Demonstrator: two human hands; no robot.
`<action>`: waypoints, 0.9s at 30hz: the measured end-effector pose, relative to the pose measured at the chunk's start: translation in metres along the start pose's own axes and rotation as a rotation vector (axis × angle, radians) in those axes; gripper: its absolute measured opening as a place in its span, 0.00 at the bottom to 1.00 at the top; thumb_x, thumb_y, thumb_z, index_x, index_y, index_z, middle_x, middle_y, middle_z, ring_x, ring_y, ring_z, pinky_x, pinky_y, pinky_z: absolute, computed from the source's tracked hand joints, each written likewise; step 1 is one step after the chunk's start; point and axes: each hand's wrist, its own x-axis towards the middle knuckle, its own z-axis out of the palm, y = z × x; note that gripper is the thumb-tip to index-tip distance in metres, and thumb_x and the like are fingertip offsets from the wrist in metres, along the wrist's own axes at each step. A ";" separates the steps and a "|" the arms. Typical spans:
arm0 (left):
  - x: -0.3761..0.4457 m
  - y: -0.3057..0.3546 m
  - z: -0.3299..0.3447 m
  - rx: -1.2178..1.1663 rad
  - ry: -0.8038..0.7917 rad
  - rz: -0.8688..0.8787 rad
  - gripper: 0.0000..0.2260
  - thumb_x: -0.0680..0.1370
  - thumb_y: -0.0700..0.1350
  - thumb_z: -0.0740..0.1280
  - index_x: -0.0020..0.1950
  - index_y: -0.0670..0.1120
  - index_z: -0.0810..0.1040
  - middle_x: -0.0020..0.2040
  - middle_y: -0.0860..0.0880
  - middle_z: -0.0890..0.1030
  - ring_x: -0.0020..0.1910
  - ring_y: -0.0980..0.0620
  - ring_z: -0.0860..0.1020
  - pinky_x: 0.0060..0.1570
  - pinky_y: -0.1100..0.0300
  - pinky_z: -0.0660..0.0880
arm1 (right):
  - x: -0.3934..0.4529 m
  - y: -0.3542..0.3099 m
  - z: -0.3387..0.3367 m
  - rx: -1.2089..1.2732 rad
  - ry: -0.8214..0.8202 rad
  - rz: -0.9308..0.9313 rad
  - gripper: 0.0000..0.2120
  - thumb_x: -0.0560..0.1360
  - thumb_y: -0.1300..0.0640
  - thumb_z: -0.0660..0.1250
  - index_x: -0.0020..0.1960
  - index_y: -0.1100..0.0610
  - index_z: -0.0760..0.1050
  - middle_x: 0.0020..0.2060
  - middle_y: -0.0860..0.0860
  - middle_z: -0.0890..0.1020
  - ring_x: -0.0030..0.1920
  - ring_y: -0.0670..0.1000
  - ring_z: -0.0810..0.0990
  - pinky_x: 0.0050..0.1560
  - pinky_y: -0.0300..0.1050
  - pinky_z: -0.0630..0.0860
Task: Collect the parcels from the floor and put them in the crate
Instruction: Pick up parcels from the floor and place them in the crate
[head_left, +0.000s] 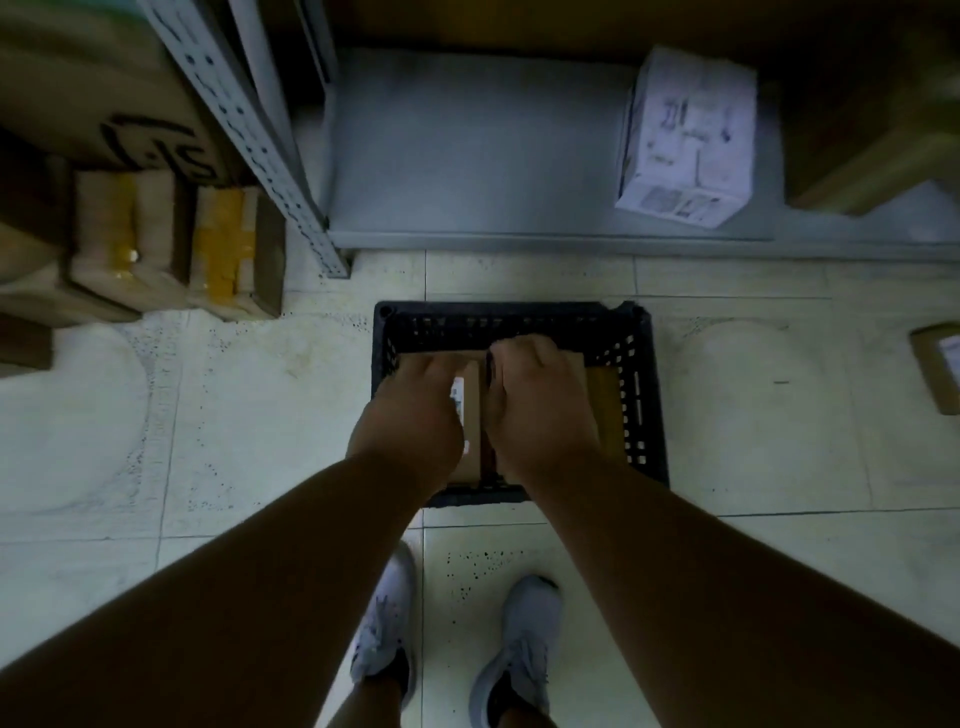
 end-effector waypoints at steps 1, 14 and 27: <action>-0.013 0.018 -0.024 -0.018 0.063 0.041 0.24 0.78 0.38 0.63 0.73 0.52 0.67 0.69 0.46 0.71 0.64 0.45 0.73 0.60 0.51 0.73 | -0.005 -0.014 -0.031 0.042 0.077 0.008 0.17 0.79 0.57 0.62 0.67 0.56 0.72 0.62 0.53 0.73 0.61 0.52 0.72 0.61 0.44 0.70; -0.170 0.219 -0.214 -0.151 0.270 0.466 0.21 0.78 0.39 0.63 0.70 0.51 0.69 0.66 0.50 0.72 0.63 0.50 0.72 0.60 0.55 0.71 | -0.136 -0.117 -0.328 0.179 0.568 -0.079 0.20 0.75 0.59 0.68 0.66 0.60 0.73 0.61 0.58 0.76 0.61 0.59 0.76 0.62 0.59 0.74; -0.199 0.301 -0.294 -0.141 0.199 0.982 0.18 0.79 0.42 0.62 0.69 0.50 0.72 0.64 0.49 0.74 0.61 0.51 0.73 0.57 0.60 0.70 | -0.206 -0.141 -0.404 0.186 0.918 0.201 0.20 0.74 0.57 0.69 0.65 0.57 0.72 0.59 0.54 0.76 0.59 0.53 0.75 0.62 0.54 0.73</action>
